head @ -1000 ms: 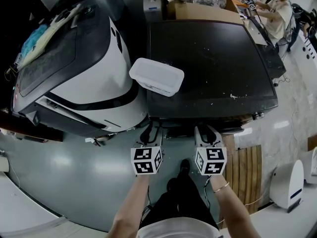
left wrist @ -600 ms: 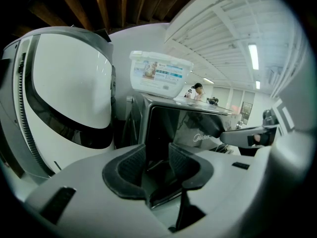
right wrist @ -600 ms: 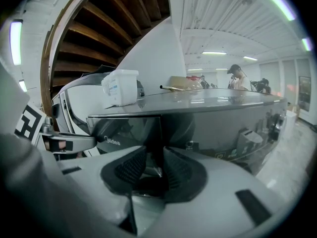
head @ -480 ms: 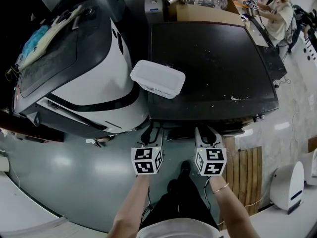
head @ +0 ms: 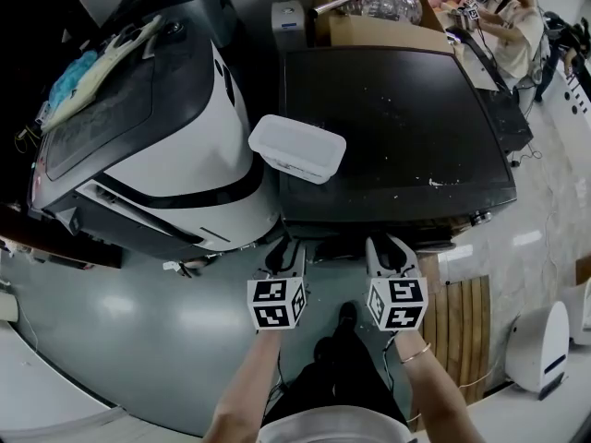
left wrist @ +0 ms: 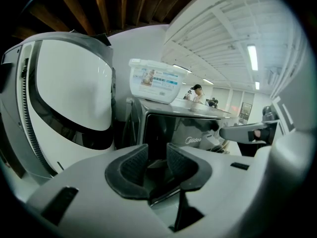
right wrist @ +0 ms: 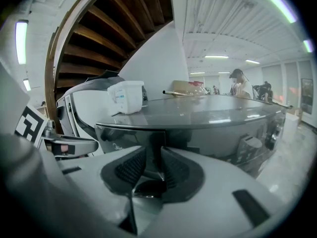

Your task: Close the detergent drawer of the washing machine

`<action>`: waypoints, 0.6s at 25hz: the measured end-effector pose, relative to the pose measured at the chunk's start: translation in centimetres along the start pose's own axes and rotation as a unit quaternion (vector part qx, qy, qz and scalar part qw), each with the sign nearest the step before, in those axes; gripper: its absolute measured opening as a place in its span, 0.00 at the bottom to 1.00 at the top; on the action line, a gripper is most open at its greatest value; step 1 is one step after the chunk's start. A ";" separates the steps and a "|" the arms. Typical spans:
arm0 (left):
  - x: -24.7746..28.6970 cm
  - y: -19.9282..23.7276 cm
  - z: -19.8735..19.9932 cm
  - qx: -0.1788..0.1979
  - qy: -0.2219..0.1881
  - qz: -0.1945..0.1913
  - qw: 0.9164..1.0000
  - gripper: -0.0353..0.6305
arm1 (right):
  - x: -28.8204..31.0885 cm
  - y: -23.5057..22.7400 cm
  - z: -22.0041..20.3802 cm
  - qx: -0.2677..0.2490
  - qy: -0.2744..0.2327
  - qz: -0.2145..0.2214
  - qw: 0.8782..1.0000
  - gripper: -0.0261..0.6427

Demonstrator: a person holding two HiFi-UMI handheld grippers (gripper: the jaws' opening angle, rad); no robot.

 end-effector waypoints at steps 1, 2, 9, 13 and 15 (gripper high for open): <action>-0.3 -0.2 0.2 0.002 -0.003 -0.001 1.000 0.22 | -0.3 0.3 0.3 -0.001 -0.005 0.003 1.000 0.18; -0.7 -0.4 0.4 0.004 -0.007 -0.002 1.000 0.21 | -0.6 0.5 0.5 -0.001 -0.009 0.006 1.000 0.18; -3.6 -1.2 1.8 0.017 -0.033 -0.005 0.999 0.14 | -3.4 1.6 1.3 0.006 -0.035 0.015 0.999 0.17; -5.5 -1.5 2.2 0.023 -0.045 -0.007 0.999 0.12 | -5.3 2.0 1.6 0.004 -0.051 0.016 0.999 0.14; -6.3 -1.5 2.3 0.026 -0.050 -0.008 0.998 0.11 | -6.1 2.2 1.8 0.002 -0.060 0.017 0.998 0.13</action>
Point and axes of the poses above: the fingertips, and each gripper's own axes: x forward along the fingers, y to its left, z out of its top, the point moved 4 cm from there along -x, backward along the fingers, and after that the axes turned 3 degrees about -y, right-handed, at the moved point
